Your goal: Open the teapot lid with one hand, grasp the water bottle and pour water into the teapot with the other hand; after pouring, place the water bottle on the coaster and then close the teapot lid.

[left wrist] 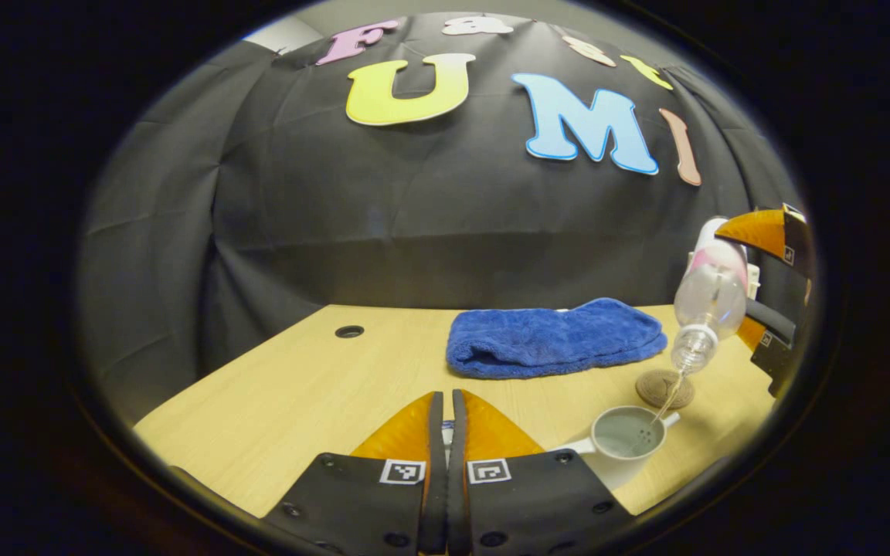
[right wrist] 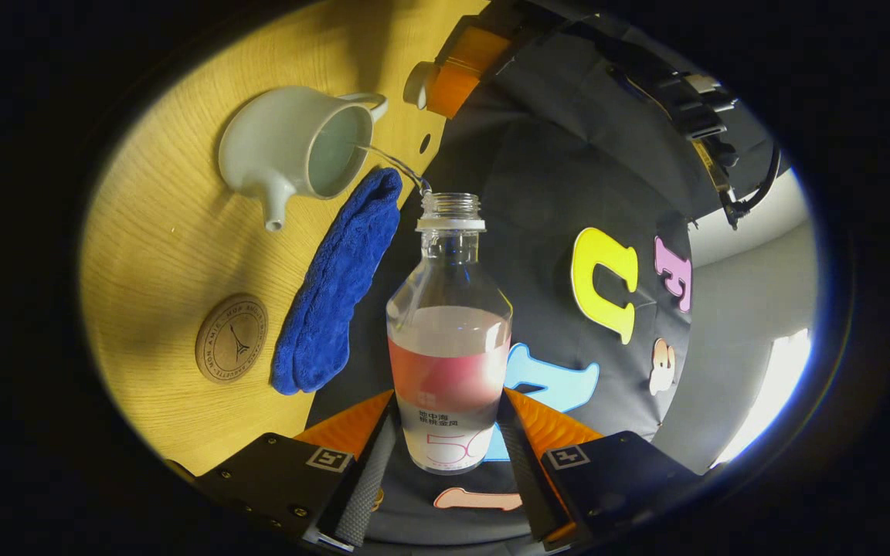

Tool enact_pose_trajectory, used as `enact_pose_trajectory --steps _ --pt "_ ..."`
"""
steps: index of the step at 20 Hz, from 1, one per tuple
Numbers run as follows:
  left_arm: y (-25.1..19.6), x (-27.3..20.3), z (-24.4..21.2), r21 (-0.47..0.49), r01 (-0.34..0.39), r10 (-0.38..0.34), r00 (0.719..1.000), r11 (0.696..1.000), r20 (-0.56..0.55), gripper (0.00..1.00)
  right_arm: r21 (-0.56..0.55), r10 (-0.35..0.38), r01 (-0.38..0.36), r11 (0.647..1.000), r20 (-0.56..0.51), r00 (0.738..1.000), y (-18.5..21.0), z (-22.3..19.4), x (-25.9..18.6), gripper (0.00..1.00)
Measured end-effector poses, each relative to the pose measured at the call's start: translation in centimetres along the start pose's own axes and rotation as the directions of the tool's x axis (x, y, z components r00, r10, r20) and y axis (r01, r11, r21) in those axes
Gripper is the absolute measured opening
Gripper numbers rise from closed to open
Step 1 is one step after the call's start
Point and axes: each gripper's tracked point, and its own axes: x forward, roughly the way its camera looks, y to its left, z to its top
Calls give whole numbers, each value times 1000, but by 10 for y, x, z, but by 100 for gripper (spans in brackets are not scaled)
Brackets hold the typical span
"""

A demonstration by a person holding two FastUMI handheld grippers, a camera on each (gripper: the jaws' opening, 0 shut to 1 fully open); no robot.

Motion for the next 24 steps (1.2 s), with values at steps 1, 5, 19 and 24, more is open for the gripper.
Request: enact_pose_trajectory --steps 1,5,19,24 --pt "0 -1 0 1 0 0 1000 1000 -1 6 -8 -5 5 1000 3 1000 -2 1 -1 76" --pt "0 -1 -1 2 1 -1 1000 1000 -5 6 -23 -19 19 1000 6 1000 -7 -2 0 76" --pt "0 1 -5 6 3 -3 1000 1000 -20 6 -70 -64 65 995 16 998 -24 -11 6 75" --pt "0 1 -5 8 2 -2 1000 1000 -27 7 -99 -81 83 992 22 996 -33 -16 7 76"
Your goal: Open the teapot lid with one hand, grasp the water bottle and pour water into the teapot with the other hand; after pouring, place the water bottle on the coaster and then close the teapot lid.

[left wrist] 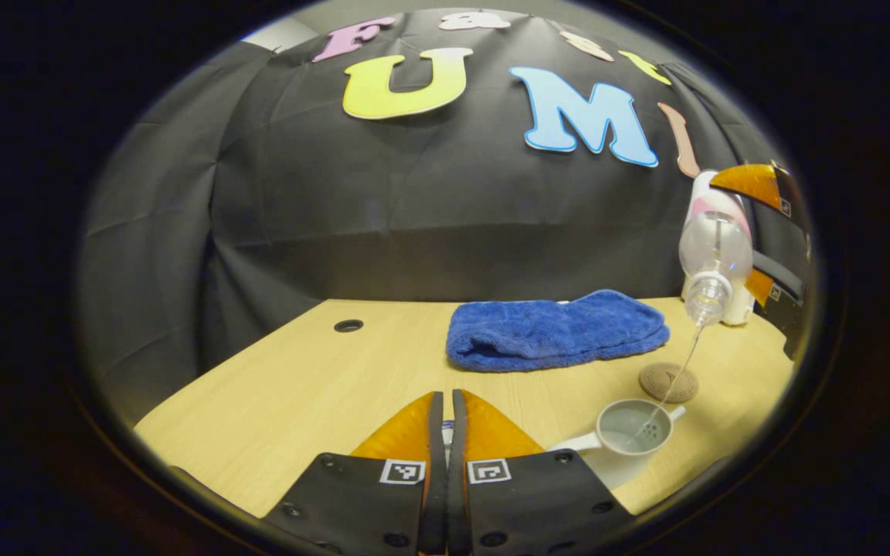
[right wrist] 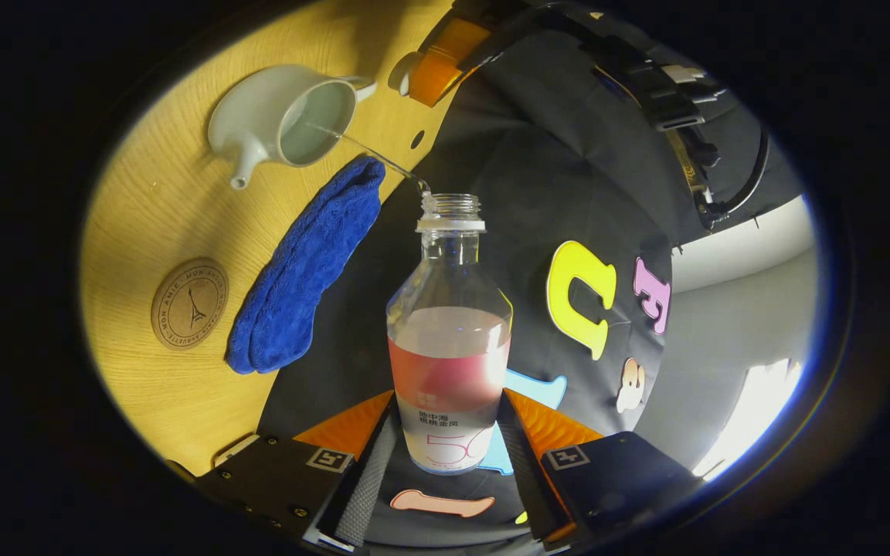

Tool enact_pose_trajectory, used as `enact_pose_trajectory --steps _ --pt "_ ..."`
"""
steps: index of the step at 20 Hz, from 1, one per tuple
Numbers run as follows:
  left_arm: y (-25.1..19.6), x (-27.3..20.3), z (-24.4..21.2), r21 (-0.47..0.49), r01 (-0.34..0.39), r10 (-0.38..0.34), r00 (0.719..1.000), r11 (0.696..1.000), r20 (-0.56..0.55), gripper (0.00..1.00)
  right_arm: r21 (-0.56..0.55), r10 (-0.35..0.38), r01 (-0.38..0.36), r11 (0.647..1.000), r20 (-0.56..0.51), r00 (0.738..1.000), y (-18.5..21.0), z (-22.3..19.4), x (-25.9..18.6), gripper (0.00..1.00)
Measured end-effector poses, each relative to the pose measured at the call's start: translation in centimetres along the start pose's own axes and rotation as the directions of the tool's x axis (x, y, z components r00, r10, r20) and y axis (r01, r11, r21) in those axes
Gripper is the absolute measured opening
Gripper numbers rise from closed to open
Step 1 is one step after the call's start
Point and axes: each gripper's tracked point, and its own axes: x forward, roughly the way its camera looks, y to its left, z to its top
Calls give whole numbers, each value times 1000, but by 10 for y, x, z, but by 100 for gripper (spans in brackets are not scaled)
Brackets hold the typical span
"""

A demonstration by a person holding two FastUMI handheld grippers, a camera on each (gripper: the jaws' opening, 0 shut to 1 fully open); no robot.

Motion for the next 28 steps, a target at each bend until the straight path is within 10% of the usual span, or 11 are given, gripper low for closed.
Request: enact_pose_trajectory --steps 28 --pt "1 2 -4 9 -5 5 1000 1000 -16 6 -203 -112 132 970 106 988 -20 9 -4 76"
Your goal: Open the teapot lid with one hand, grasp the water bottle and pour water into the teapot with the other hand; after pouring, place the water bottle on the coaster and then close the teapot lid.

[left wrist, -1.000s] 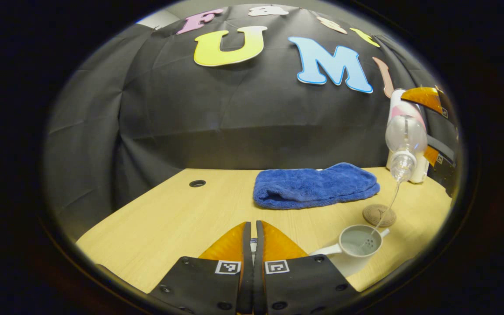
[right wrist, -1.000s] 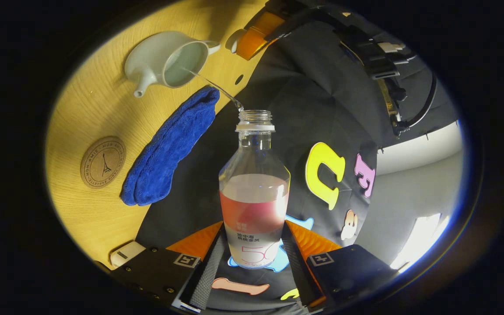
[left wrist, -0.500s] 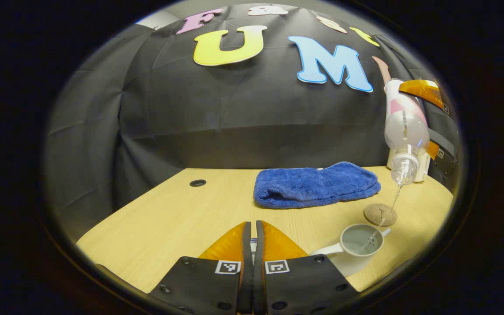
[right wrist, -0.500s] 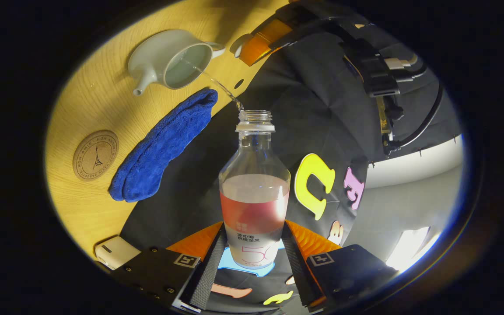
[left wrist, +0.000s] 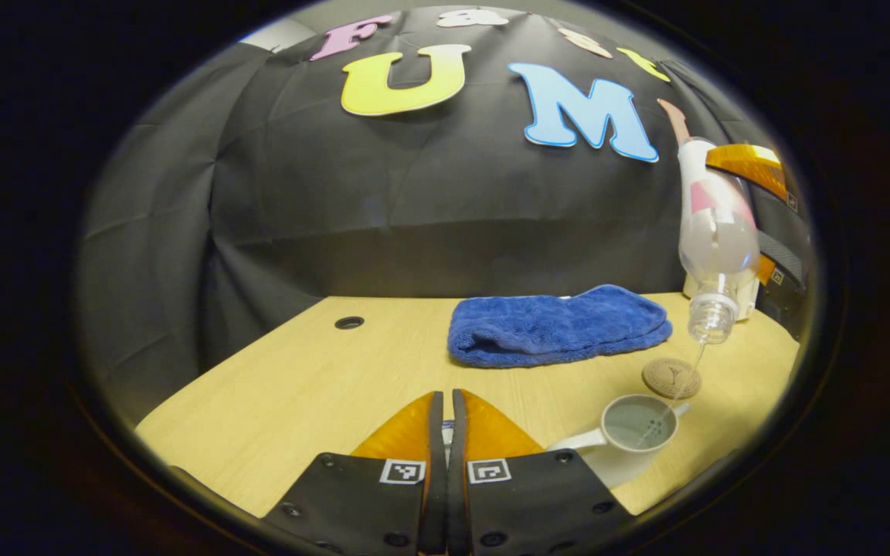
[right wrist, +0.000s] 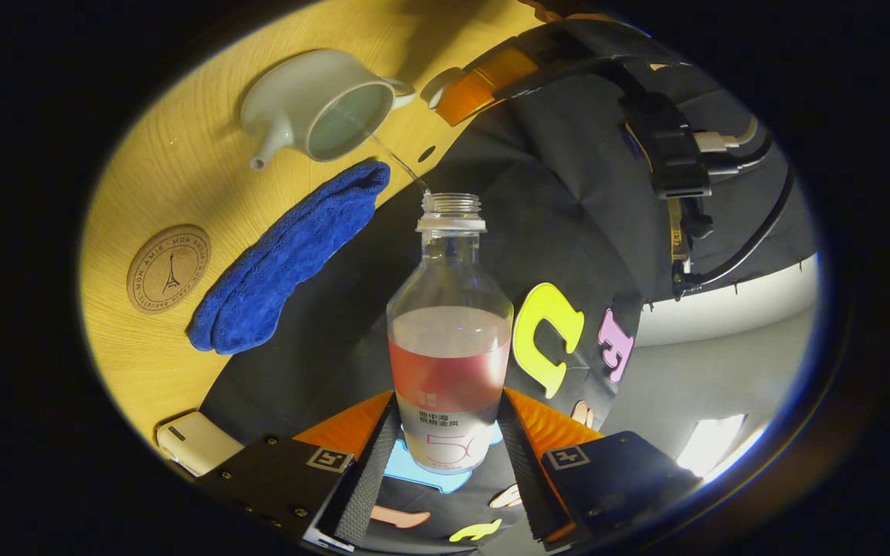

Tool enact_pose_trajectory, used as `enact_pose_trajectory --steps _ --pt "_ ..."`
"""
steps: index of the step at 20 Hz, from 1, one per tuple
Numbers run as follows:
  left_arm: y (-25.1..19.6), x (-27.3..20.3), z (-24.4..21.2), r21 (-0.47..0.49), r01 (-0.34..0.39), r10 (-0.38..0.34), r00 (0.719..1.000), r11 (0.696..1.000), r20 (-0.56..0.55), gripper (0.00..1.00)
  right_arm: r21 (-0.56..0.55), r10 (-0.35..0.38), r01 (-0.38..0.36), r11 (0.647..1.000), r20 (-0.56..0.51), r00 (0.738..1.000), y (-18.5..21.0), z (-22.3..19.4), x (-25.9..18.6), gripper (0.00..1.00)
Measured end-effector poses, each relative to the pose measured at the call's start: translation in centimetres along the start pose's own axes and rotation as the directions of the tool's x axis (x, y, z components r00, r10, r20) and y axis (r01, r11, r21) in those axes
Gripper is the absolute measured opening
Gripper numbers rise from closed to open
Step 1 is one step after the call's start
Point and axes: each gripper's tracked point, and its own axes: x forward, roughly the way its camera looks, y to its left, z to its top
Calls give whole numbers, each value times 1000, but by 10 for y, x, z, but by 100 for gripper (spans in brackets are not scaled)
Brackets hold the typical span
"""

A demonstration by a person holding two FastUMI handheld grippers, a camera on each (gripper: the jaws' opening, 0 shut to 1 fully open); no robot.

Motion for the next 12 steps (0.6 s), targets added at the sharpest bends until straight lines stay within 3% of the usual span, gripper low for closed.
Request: enact_pose_trajectory --steps 7,9,12 --pt "0 0 0 1 -1 1 1000 1000 -3 6 -10 -6 6 1000 -1 1000 2 0 -1 75" --pt "0 0 0 1 -2 2 1000 1000 -1 7 82 56 -55 995 -16 998 16 -2 -3 76" --pt "0 1 1 -1 -4 4 1000 1000 2 7 248 135 -122 961 -38 990 34 -5 -9 76"
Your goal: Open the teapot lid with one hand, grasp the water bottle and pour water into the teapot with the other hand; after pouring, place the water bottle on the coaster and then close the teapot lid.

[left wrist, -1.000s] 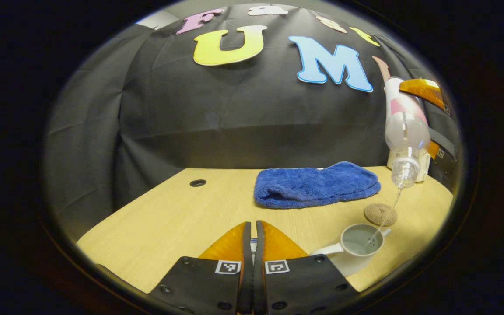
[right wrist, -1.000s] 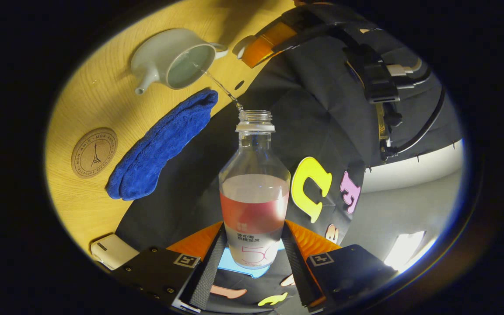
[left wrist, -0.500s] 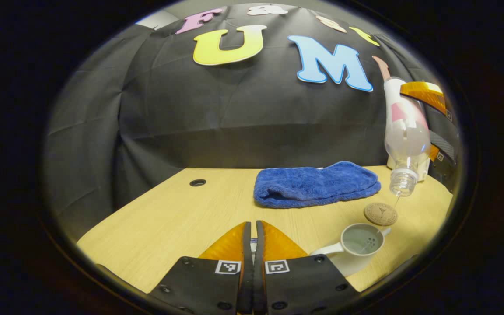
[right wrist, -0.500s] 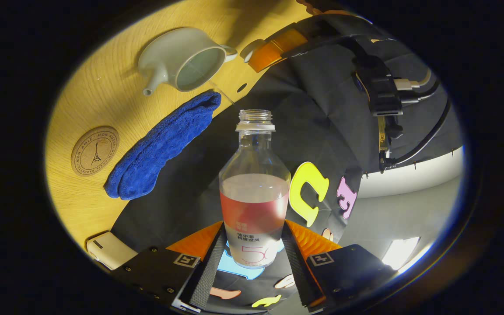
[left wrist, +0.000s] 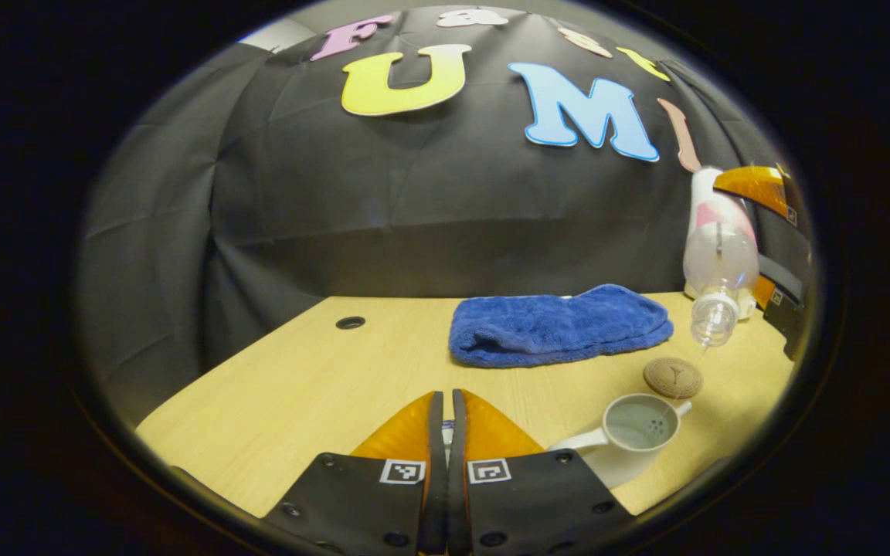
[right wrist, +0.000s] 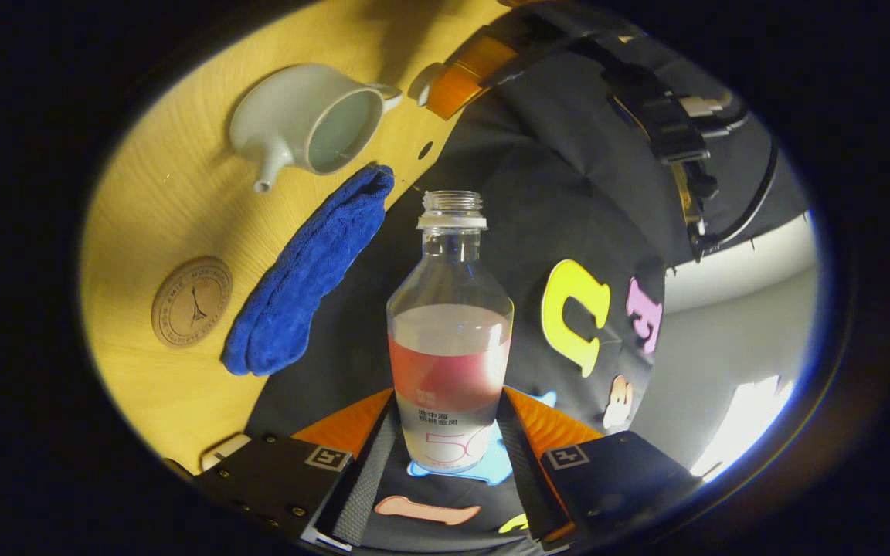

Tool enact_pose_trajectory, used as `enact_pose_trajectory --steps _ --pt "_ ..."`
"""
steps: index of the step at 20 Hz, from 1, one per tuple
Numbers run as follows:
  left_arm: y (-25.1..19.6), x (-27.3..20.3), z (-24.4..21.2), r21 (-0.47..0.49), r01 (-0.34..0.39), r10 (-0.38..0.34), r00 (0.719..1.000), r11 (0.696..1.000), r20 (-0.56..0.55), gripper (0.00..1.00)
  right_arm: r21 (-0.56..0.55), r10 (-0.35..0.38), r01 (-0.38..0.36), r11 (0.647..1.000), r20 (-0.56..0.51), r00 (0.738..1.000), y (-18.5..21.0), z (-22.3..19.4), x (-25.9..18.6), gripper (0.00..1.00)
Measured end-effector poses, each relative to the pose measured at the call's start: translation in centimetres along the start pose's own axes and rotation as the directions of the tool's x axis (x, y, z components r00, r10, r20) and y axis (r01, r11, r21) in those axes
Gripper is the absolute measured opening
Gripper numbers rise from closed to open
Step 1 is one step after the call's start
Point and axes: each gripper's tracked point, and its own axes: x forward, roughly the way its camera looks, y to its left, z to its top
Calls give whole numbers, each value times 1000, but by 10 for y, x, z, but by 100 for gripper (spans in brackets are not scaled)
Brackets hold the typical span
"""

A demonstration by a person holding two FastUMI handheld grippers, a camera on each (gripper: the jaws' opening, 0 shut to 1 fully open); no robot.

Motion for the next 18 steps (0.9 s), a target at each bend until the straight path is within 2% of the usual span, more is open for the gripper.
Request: enact_pose_trajectory --steps 2,4,5,7,10,12,16,18 --pt "0 -1 -1 -2 1 -1 1000 1000 0 7 148 53 -51 988 -9 999 14 0 -2 76" --pt "0 0 0 -3 1 -1 1000 1000 0 7 284 101 -94 954 -10 995 24 4 -5 76" --pt "0 0 -1 -4 1 -1 1000 1000 0 7 359 123 -113 927 -6 992 30 6 -6 76" --pt "0 0 0 -7 0 0 1000 1000 3 6 518 183 -162 840 10 983 44 9 -5 76" --pt "-1 1 0 -9 3 -3 1000 1000 4 7 729 263 -204 654 35 964 51 13 -6 76" --pt "-1 1 0 -10 3 -3 1000 1000 3 7 825 290 -195 531 39 956 57 14 -2 76" --pt "-1 0 0 -11 3 -3 1000 1000 5 7 955 336 -153 252 62 940 69 13 -1 77" --pt "-1 1 0 -11 3 -3 1000 1000 4 7 984 361 -127 128 73 930 76 13 -1 77"
